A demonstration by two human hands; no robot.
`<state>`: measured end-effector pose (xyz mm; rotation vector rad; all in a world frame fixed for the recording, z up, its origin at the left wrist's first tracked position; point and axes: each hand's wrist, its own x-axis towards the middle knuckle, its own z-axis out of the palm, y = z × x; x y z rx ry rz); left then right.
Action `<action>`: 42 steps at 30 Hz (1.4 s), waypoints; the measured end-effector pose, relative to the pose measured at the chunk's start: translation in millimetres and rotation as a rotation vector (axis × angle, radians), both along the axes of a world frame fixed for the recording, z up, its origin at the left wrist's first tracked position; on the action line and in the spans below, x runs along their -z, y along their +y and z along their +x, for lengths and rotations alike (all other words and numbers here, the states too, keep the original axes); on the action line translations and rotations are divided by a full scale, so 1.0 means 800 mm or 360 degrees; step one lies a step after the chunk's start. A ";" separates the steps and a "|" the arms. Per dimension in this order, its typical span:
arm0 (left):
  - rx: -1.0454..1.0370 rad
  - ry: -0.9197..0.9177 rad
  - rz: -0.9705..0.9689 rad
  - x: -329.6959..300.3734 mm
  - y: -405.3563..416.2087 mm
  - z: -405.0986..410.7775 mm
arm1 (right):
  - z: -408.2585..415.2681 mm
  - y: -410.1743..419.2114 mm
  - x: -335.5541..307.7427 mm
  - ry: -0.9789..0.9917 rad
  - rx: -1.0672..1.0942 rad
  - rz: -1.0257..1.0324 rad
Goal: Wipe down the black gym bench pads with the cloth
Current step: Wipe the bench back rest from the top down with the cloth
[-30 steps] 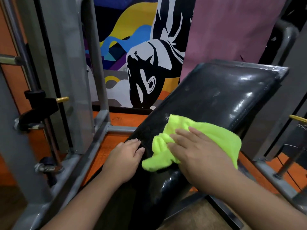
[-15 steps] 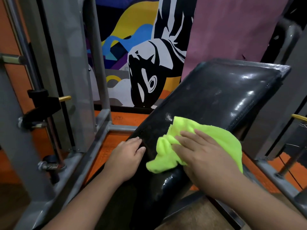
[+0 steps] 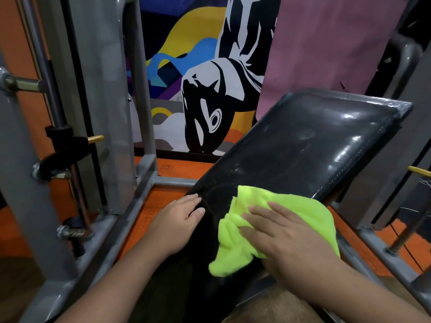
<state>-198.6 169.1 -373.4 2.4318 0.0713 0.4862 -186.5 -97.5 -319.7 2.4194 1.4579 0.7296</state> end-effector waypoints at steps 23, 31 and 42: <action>-0.0090 -0.0057 0.0052 0.003 0.012 -0.041 | 0.006 0.057 -0.008 0.0062 0.0253 0.0054; -0.0101 -0.0041 0.0112 0.005 0.016 -0.050 | 0.006 0.071 -0.021 0.0175 0.0322 0.0043; -0.0076 0.0175 0.0148 0.014 0.015 -0.055 | 0.005 0.085 -0.017 0.0251 0.0308 -0.0085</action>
